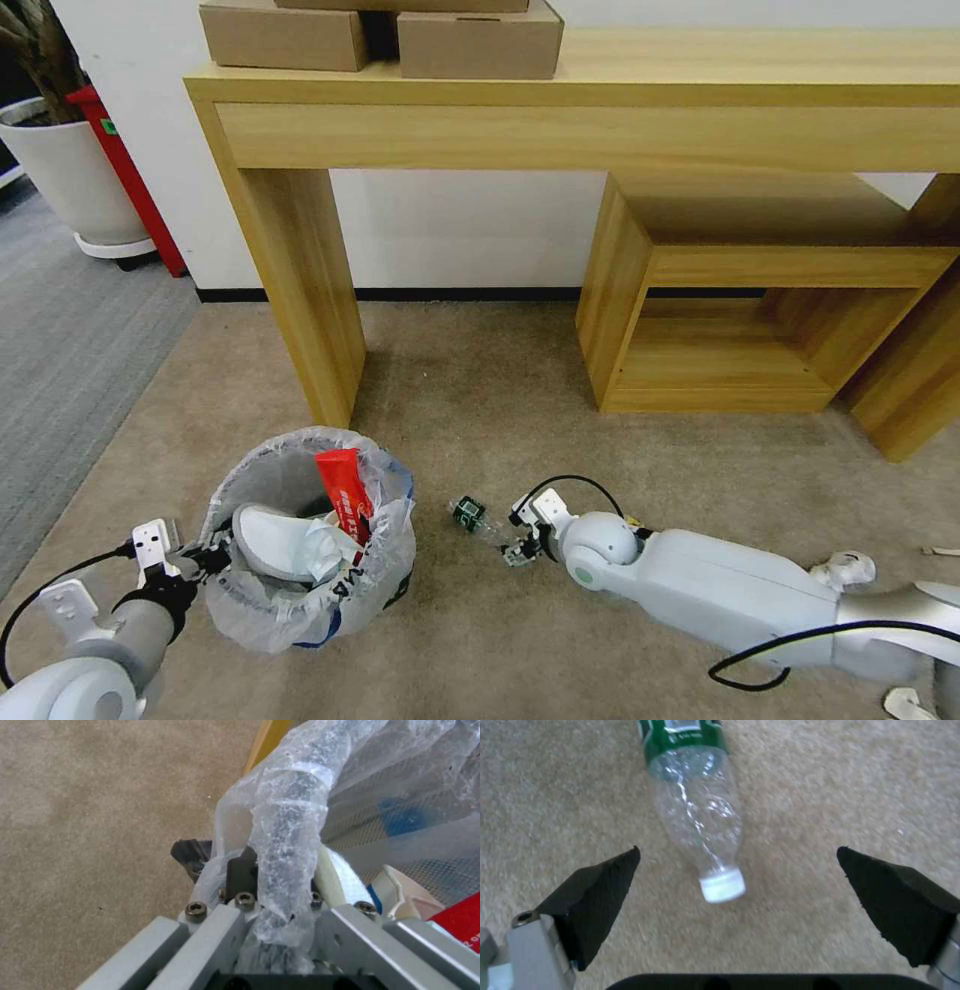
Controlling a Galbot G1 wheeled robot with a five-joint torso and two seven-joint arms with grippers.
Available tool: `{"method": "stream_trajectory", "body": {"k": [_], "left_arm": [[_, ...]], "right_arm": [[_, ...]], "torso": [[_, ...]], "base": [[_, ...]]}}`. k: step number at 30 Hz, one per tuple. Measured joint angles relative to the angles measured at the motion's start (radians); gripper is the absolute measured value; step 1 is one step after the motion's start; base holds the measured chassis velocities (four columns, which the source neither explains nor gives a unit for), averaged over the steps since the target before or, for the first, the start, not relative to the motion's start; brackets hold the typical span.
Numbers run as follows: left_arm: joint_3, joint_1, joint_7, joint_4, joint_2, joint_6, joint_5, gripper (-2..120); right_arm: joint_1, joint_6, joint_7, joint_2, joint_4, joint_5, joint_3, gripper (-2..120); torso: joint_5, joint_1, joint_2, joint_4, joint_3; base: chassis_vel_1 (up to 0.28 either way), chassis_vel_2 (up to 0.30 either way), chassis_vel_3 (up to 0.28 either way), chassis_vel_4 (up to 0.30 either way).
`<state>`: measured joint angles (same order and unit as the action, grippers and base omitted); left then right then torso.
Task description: Pick up the trash bin and place the garbage on the floor into it.
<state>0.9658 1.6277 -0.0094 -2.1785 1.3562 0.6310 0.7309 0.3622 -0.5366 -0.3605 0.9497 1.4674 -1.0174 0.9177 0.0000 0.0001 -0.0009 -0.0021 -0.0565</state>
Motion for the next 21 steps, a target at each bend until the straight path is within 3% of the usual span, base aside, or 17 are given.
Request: {"method": "stream_trajectory", "body": {"k": [10,13,15,17,19,21], "left_arm": [[0.006,0.008,0.0,0.001,0.004,-0.005,0.001,1],[0.008,0.014,0.002,0.0,0.008,-0.009,0.001,1],[0.011,0.017,0.003,0.0,0.013,-0.013,0.0,1],[0.011,0.018,0.004,-0.001,0.013,-0.014,0.0,1],[0.012,0.022,0.005,-0.001,0.015,-0.017,-0.002,1],[0.012,0.022,0.006,0.002,0.015,-0.02,-0.002,1]], "right_arm": [[-0.017,0.022,0.012,0.08,-0.095,0.023,0.03,97],[-0.012,0.036,0.023,0.137,-0.155,0.038,0.037,91],[0.004,0.065,0.041,0.214,-0.24,0.073,0.039,82],[0.006,0.071,0.044,0.221,-0.25,0.077,0.039,81],[0.016,0.093,0.052,0.261,-0.31,0.098,0.039,69],[0.016,0.102,0.052,0.263,-0.321,0.105,0.038,68]], "torso": [[-0.0003,0.0,0.0,0.0,0.0],[-0.0003,0.0,0.0,-0.0001,0.0],[0.0,0.0,0.0,0.0002,0.0],[-0.0002,0.0,0.0,0.0002,0.0],[-0.0002,0.0,0.0,0.0002,0.0],[-0.0001,0.0,0.0,0.0001,0.0]], "base": [[0.0,0.0,0.0,0.0],[0.0,0.0,0.0,0.0],[0.0,0.0,0.0,0.0],[0.0,0.0,0.0,0.0],[0.0,0.0,0.0,0.0],[0.0,0.0,0.0,0.0]]}}
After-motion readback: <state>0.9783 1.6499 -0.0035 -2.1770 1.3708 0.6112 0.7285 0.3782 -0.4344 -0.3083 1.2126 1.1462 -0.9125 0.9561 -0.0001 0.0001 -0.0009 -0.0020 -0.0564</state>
